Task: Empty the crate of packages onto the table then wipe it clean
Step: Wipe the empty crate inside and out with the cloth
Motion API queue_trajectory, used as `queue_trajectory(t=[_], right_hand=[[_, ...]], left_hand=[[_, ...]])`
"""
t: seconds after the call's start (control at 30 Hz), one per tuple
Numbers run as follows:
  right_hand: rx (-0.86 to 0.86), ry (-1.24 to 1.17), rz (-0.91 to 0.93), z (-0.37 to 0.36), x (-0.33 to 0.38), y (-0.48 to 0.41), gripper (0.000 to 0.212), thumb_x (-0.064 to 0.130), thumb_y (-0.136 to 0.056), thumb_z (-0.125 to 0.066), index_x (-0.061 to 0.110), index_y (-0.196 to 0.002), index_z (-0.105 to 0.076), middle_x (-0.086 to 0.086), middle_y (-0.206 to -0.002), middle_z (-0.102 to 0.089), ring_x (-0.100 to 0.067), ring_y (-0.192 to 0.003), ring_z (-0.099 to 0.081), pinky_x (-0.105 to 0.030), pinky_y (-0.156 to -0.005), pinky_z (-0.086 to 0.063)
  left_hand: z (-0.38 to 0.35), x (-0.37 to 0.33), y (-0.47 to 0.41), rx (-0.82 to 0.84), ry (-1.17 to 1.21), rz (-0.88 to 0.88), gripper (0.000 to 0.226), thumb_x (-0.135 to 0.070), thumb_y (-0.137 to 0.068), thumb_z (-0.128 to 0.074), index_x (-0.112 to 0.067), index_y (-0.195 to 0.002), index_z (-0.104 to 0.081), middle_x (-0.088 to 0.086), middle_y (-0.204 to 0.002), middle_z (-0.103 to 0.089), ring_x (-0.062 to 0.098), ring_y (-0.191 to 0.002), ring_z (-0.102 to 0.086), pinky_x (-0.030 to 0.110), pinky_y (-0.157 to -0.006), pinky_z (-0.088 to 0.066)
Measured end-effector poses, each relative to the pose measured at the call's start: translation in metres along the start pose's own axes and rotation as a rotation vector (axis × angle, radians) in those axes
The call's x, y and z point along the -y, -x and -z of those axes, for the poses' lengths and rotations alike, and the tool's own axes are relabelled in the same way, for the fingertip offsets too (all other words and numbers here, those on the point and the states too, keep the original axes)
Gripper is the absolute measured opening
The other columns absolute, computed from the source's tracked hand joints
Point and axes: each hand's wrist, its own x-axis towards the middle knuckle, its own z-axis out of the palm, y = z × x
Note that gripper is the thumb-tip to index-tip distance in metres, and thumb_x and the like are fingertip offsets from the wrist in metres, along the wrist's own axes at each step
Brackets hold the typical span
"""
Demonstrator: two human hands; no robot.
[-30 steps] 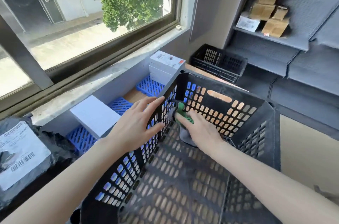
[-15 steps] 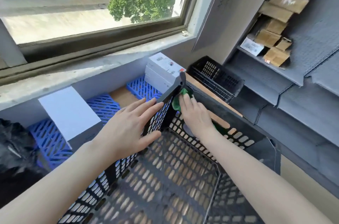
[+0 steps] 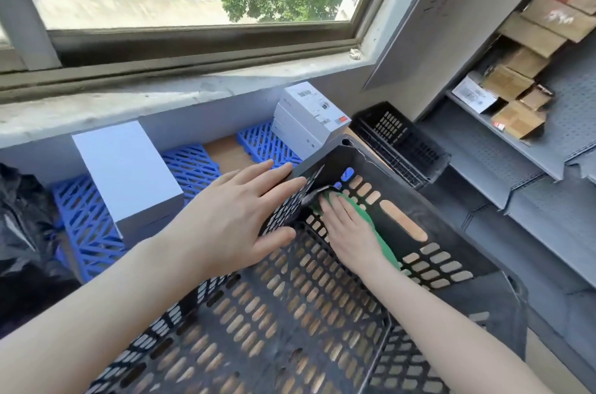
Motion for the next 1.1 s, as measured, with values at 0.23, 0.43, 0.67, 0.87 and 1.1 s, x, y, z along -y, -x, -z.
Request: queue_trajectory(t=[0.23,0.43,0.67,0.87,1.1], right_hand=[[0.046,-0.013,0.144,-0.016,0.028,-0.003,0.063,0.015,-0.089,-0.004,0.001,-0.15,0.002,-0.013,-0.16,0.002,-0.032,-0.147,0.004,-0.043,-0.114,0.015],[-0.021,-0.148,0.238,-0.019,0.031,-0.013,0.054,0.025,-0.077,-0.072,0.013,-0.128,-0.06,0.001,-0.124,-0.065,-0.016,-0.116,-0.06,-0.029,-0.1,-0.045],[-0.084,-0.067,0.234,0.0,0.01,-0.005,0.045,0.02,-0.068,-0.076,0.009,-0.112,-0.071,0.001,-0.098,-0.068,-0.018,-0.088,-0.063,-0.026,-0.076,-0.051],[-0.115,0.015,0.1,0.04,-0.052,0.023,0.063,0.013,-0.068,-0.079,0.001,-0.127,-0.059,-0.013,-0.127,-0.062,-0.026,-0.109,-0.06,-0.036,-0.089,-0.049],[-0.12,0.209,0.143,0.07,-0.109,0.06,0.061,0.025,-0.082,-0.062,-0.001,-0.136,-0.049,-0.014,-0.137,-0.054,-0.029,-0.106,-0.054,-0.039,-0.085,-0.046]], left_hand=[[-0.001,0.004,-0.001,-0.026,0.056,-0.006,0.063,-0.056,-0.091,-0.027,-0.034,-0.15,-0.029,-0.012,-0.157,-0.029,0.015,-0.147,-0.023,0.046,-0.111,-0.037],[0.0,0.004,0.0,-0.029,0.055,0.002,0.062,-0.05,-0.09,-0.022,-0.034,-0.15,-0.028,-0.013,-0.157,-0.031,0.015,-0.146,-0.025,0.045,-0.11,-0.037],[0.003,0.002,-0.001,-0.026,0.071,0.026,0.069,-0.054,-0.087,-0.017,-0.031,-0.151,-0.029,-0.013,-0.156,-0.033,0.013,-0.145,-0.027,0.044,-0.111,-0.036],[0.005,0.001,-0.001,-0.01,0.06,0.025,0.07,-0.056,-0.088,-0.016,-0.03,-0.151,-0.029,-0.011,-0.156,-0.033,0.014,-0.145,-0.029,0.043,-0.112,-0.035],[0.007,0.0,0.0,0.004,0.049,0.018,0.071,-0.06,-0.087,-0.017,-0.032,-0.151,-0.029,-0.011,-0.155,-0.034,0.016,-0.143,-0.032,0.043,-0.112,-0.035]])
